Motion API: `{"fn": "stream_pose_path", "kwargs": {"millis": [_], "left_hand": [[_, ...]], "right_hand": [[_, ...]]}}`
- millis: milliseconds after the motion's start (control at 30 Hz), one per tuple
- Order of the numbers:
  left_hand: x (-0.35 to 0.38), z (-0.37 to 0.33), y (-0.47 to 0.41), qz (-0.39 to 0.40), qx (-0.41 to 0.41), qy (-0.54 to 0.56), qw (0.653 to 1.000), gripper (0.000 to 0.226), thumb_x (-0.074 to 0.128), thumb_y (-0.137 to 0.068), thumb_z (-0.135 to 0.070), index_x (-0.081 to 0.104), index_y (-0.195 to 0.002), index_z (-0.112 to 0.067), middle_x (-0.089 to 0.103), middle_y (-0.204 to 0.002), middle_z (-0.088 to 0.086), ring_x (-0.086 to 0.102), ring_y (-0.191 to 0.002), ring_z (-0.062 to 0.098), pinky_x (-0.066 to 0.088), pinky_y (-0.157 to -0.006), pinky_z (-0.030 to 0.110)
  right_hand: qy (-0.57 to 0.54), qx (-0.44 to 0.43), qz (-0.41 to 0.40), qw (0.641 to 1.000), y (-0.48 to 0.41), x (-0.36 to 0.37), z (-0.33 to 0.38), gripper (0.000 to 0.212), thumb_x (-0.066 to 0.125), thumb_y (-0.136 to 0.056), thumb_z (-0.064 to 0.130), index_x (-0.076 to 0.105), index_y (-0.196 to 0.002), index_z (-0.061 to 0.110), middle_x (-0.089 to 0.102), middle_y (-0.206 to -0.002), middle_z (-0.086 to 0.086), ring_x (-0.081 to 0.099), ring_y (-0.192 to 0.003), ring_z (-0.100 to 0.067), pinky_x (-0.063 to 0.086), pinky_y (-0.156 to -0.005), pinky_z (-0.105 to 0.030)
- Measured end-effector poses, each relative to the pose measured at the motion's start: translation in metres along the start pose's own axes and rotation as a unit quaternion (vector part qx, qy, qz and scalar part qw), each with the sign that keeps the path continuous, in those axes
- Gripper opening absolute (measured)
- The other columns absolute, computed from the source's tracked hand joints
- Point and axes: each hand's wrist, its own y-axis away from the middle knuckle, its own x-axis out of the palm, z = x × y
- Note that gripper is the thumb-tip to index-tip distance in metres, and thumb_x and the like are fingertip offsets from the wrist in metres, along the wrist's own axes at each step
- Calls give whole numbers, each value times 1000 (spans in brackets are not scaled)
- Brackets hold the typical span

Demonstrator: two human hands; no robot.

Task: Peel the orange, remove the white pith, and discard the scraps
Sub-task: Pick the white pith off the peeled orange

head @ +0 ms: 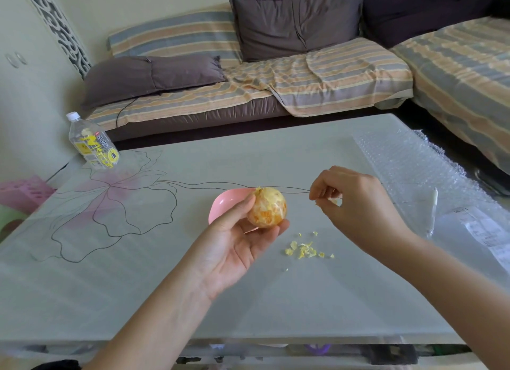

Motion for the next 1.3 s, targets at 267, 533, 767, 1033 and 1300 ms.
{"fn": "stream_pose_path", "kwargs": {"millis": [267,533,767,1033,1300], "left_hand": [[-1,1,0,8,-19,-21,1000,50,63,-76,-20,57,-122,2,63,-115,27,70,-85,36,60,-61,28],[0,2,0,13,20,-109,994,27,66,-70,-15,76,-93,-5,71,-96,18,72,-80,31,59,-61,24],[4,4,3,17,54,-150,987,22,65,-72,-11,74,-89,-1,72,-88,18,72,-81,32,60,-65,25],[10,12,6,-12,120,-163,979,25,67,-72,-14,73,-95,-4,72,-93,16,71,-86,30,59,-75,25],[9,10,9,-12,112,-176,978,27,67,-73,-12,73,-99,-6,72,-96,16,71,-83,28,59,-72,24]], "right_hand": [[-44,-88,7,995,3,-5,3,23,58,-87,2,73,-99,15,72,-86,6,61,-84,-3,46,-74,-13],[-86,-180,11,980,7,-7,14,19,64,-85,20,74,-101,15,71,-96,4,64,-87,-3,49,-77,-15],[-52,-205,-28,977,10,-4,18,18,66,-82,25,77,-88,13,74,-87,2,64,-86,-6,50,-70,-18],[-71,-140,-56,986,16,2,27,10,68,-77,14,77,-79,15,74,-79,4,66,-75,-11,49,-62,-26],[-65,-113,-31,991,15,2,27,9,66,-76,13,74,-73,14,72,-73,6,64,-70,-9,47,-61,-24]]}}
